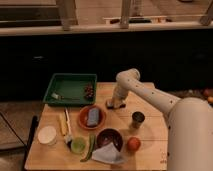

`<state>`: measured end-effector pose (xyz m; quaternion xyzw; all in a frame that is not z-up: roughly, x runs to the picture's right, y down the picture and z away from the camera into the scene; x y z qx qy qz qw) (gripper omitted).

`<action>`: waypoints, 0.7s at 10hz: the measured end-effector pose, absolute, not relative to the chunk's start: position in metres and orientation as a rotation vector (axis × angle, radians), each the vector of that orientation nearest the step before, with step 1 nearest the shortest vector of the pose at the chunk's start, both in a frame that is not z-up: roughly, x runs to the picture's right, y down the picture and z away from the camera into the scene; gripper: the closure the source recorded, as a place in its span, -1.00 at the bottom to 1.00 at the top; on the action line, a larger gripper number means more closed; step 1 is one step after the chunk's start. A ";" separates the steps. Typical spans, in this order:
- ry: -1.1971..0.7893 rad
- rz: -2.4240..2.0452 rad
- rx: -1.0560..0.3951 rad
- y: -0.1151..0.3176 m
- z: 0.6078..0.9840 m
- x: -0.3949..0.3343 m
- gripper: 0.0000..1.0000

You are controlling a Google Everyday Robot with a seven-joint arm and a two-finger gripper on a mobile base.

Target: Wipe table surface with eraser

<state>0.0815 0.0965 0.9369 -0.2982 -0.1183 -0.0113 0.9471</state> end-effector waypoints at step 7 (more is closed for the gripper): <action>-0.290 -0.163 -0.553 0.102 0.924 0.106 1.00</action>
